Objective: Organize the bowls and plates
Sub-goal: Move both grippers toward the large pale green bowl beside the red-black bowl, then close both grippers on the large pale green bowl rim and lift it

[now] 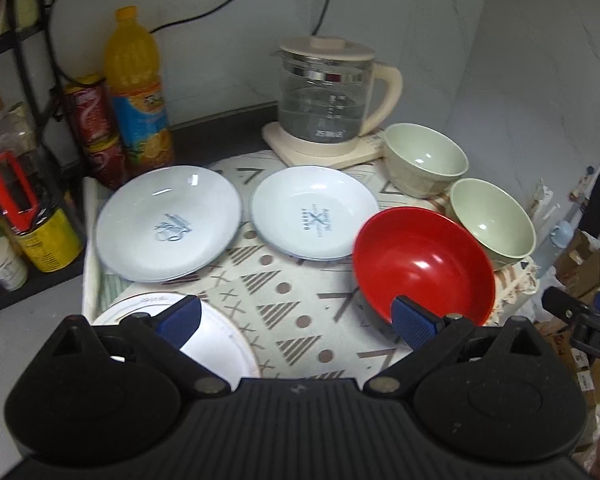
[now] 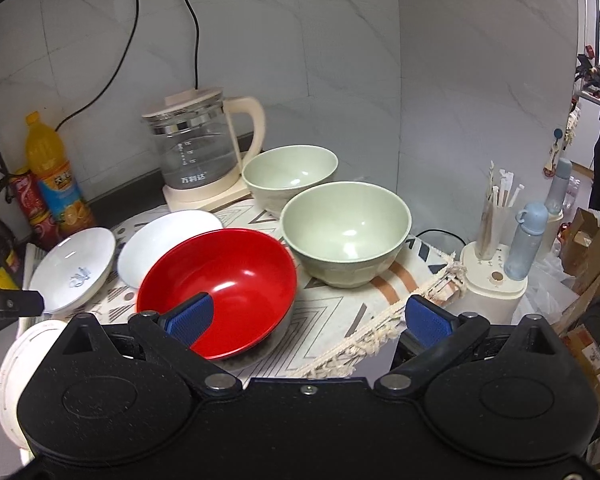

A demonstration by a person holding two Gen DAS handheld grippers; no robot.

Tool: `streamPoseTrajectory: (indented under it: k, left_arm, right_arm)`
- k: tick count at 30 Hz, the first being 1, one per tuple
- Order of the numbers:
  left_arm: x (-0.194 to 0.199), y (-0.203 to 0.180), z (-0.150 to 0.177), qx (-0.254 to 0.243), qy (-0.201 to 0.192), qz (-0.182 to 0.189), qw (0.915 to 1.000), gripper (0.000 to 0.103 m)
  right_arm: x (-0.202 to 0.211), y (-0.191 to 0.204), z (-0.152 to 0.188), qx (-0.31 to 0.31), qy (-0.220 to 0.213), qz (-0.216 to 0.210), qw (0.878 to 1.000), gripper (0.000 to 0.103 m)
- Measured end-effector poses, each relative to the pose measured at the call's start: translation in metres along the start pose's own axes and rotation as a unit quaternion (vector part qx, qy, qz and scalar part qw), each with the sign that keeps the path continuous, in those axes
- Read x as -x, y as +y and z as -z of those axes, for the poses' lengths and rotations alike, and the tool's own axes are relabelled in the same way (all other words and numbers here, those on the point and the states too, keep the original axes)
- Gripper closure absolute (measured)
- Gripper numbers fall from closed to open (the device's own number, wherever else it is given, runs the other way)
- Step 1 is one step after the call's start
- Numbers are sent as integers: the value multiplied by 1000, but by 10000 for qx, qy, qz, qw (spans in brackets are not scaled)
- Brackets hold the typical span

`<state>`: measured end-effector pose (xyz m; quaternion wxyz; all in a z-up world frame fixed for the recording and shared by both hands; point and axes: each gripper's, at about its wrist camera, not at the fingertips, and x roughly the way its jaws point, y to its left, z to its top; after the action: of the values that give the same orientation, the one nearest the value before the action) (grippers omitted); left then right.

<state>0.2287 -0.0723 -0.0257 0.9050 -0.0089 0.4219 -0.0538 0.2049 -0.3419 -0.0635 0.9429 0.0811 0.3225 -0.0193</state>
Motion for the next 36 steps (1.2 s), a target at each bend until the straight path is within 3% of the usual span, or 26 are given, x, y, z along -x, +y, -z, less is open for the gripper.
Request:
streamPoseTrajectory:
  k: [10, 20, 25, 28, 30, 34, 36]
  left_arm:
    - [-34, -40, -34, -132, 107, 84, 9998, 2]
    - [-80, -104, -70, -363, 160, 486, 9980, 5]
    - [-108, -134, -83, -406, 245, 708, 9964, 15]
    - [-123, -150, -87, -487, 263, 792, 9953, 26]
    - [-134, -157, -91, -459, 383, 879, 9943, 39]
    - [-154, -170, -95, -424, 505, 967, 9931, 52]
    - [-164, -175, -97, -417, 568, 977, 9927, 60]
  right_arm:
    - [-34, -20, -20, -77, 131, 53, 9999, 1]
    - [-80, -72, -47, -392, 448, 47, 9982, 6]
    - [-102, -94, -56, -493, 609, -246, 9966, 11]
    - [-117, -103, -59, -558, 727, -419, 9949, 17]
    - [-126, -108, -60, -555, 787, -490, 9941, 27]
    - [-141, -117, -61, -571, 943, -674, 9916, 42]
    - [-149, -120, -62, -550, 1063, -780, 9897, 55]
